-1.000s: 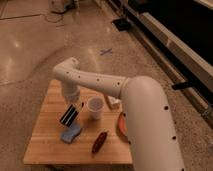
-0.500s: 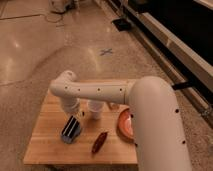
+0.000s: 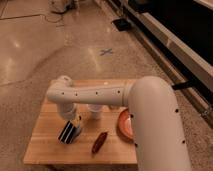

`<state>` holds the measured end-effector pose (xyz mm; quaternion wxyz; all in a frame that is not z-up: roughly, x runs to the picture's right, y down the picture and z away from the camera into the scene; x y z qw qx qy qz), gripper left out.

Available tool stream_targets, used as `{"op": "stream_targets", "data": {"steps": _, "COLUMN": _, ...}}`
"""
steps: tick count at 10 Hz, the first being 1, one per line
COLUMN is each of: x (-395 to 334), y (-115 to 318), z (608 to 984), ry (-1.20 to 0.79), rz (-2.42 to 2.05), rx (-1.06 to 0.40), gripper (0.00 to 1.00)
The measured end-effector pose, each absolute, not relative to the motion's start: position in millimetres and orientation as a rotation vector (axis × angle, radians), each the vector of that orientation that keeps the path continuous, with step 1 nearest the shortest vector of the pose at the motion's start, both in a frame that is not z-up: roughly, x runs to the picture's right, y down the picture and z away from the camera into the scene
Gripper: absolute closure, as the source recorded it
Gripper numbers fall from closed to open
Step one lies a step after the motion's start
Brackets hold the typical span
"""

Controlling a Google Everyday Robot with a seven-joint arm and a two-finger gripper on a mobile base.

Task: Place the eraser on the white sponge

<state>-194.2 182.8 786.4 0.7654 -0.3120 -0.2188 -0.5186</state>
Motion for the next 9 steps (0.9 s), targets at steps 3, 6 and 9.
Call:
{"op": "stream_targets", "data": {"steps": 3, "x": -201.2, "y": 187.7, "z": 787.6, "ry": -0.494, "rz": -1.141, "rx": -0.680, "gripper": 0.20}}
{"op": "stream_targets", "data": {"steps": 6, "x": -198.4, "y": 166.2, "z": 796.8, "ry": -0.473, "rz": -1.138, "rx": -0.657, "gripper": 0.20}}
{"op": "stream_targets", "data": {"steps": 9, "x": -190.5, "y": 133.1, "z": 801.1, "ry": -0.467, "rz": -1.095, "rx": -0.626, "gripper": 0.20}}
